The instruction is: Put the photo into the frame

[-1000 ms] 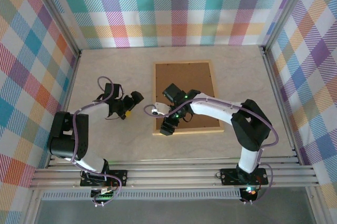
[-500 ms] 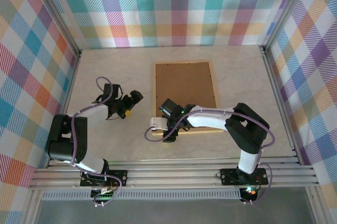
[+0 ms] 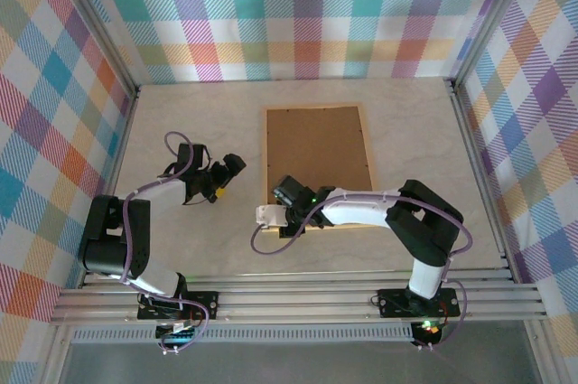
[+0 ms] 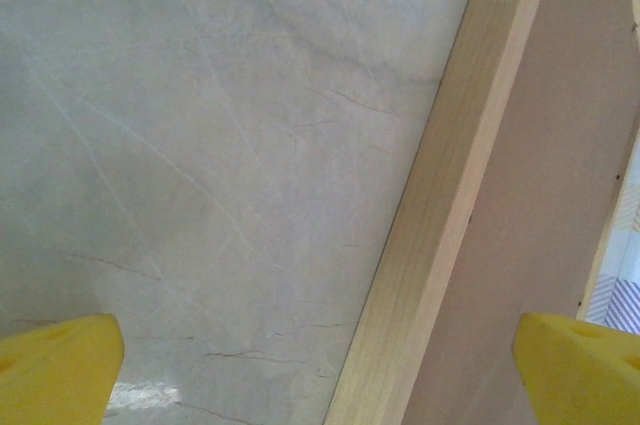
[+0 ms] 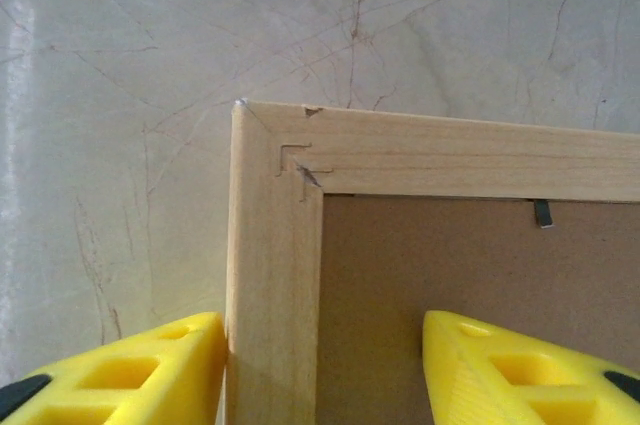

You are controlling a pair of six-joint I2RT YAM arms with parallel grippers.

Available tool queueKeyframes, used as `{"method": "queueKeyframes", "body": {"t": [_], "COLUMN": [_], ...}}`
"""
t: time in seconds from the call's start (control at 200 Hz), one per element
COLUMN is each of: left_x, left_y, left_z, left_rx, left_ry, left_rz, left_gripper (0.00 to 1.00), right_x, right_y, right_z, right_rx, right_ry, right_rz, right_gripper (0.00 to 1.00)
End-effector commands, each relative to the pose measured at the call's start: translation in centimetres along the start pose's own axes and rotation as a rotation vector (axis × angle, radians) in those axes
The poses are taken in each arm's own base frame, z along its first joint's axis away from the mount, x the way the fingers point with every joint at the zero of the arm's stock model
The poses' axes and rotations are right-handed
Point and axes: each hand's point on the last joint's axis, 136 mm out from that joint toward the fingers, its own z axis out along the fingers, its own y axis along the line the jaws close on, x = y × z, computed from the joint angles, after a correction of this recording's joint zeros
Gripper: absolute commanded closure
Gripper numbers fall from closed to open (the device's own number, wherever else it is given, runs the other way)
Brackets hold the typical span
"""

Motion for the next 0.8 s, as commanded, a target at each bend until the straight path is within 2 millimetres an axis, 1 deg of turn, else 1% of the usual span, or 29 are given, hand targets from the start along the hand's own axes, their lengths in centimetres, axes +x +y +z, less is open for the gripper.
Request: {"method": "queueKeyframes", "body": {"t": [0.0, 0.08, 0.19, 0.27, 0.285, 0.35, 0.405, 0.505, 0.615, 0.685, 0.795], "left_x": [0.2, 0.3, 0.4, 0.5, 0.5, 0.5, 0.6, 0.6, 0.8, 1.0, 1.1], "left_y": [0.3, 0.5, 0.6, 0.5, 0.5, 0.4, 0.5, 0.5, 0.4, 0.4, 0.4], "left_z": [0.3, 0.4, 0.7, 0.8, 0.9, 0.8, 0.8, 0.8, 0.7, 0.7, 0.5], "left_rx": [0.013, 0.008, 0.011, 0.021, 0.022, 0.024, 0.022, 0.022, 0.027, 0.03, 0.028], "left_ry": [0.015, 0.019, 0.026, 0.032, 0.034, 0.036, 0.037, 0.037, 0.042, 0.048, 0.049], "left_rz": [-0.018, -0.02, -0.028, -0.034, -0.035, -0.036, -0.036, -0.037, -0.035, -0.036, -0.035], "left_gripper": [0.0, 0.0, 0.0, 0.0, 0.0, 0.0, 0.0, 0.0, 0.0, 0.0, 0.0], "right_x": [1.3, 1.3, 1.2, 1.3, 1.3, 1.2, 1.1, 1.5, 1.9, 2.0, 1.7], "right_y": [2.6, 2.9, 2.5, 2.5, 2.5, 2.5, 2.5, 2.7, 2.9, 2.8, 2.6], "right_z": [0.5, 0.3, 0.0, 0.2, 0.2, 0.3, 0.4, 0.7, 1.1, 1.2, 1.1], "right_rx": [-0.036, -0.014, 0.023, 0.036, 0.037, 0.047, 0.046, 0.042, 0.025, 0.017, 0.018], "right_ry": [0.054, 0.055, 0.042, 0.051, 0.052, 0.059, 0.059, 0.075, 0.108, 0.127, 0.132], "right_rz": [-0.061, -0.074, -0.075, -0.089, -0.093, -0.105, -0.107, -0.109, -0.098, -0.086, -0.074], "right_gripper": [0.47, 0.49, 0.55, 0.59, 0.62, 0.67, 0.68, 0.73, 0.87, 1.0, 1.0]}}
